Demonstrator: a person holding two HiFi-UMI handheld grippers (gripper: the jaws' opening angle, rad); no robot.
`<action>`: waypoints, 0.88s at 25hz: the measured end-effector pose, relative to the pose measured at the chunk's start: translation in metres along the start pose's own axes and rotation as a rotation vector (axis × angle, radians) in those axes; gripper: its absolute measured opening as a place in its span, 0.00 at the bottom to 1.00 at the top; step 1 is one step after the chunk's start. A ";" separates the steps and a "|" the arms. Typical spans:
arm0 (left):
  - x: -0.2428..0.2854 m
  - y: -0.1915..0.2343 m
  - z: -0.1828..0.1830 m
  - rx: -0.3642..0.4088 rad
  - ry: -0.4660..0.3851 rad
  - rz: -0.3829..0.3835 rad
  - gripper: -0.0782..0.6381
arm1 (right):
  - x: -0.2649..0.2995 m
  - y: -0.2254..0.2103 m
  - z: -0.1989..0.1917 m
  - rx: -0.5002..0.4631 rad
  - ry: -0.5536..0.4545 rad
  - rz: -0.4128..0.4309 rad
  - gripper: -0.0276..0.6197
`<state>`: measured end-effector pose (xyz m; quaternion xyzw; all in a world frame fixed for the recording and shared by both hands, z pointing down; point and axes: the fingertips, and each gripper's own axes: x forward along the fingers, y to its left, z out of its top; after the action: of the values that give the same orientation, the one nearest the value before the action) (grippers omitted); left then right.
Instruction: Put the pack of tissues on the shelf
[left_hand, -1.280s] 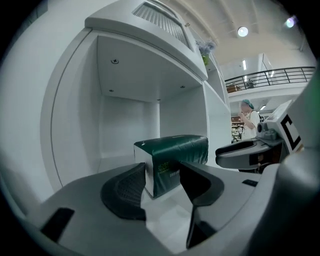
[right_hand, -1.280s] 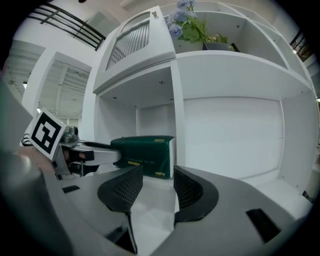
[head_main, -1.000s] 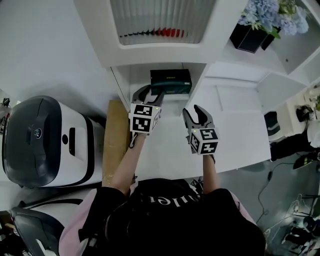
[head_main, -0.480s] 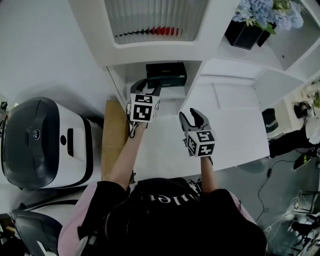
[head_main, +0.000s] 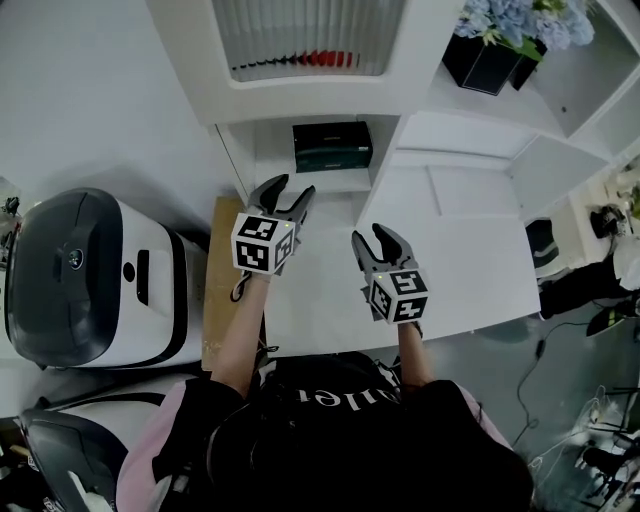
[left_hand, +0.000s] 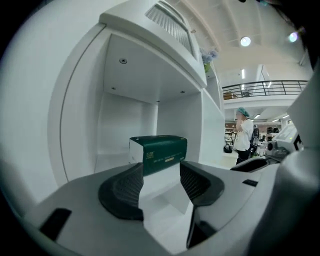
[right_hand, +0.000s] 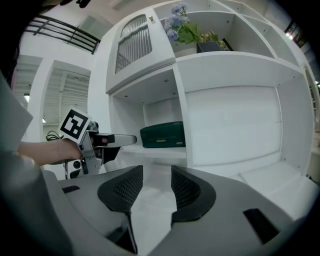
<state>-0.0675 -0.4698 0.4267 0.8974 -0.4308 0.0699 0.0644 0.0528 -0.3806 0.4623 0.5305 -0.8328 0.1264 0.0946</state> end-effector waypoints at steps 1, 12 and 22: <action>-0.007 -0.006 -0.003 0.003 -0.007 -0.019 0.42 | -0.002 0.005 -0.002 0.002 -0.001 0.016 0.35; -0.092 -0.066 -0.037 0.021 -0.046 -0.096 0.42 | -0.013 0.059 -0.026 -0.050 0.044 0.193 0.35; -0.144 -0.097 -0.074 -0.021 -0.034 -0.015 0.42 | -0.034 0.084 -0.050 -0.066 0.081 0.310 0.35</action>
<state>-0.0859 -0.2863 0.4675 0.9009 -0.4258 0.0497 0.0671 -0.0083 -0.3019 0.4909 0.3869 -0.9038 0.1333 0.1251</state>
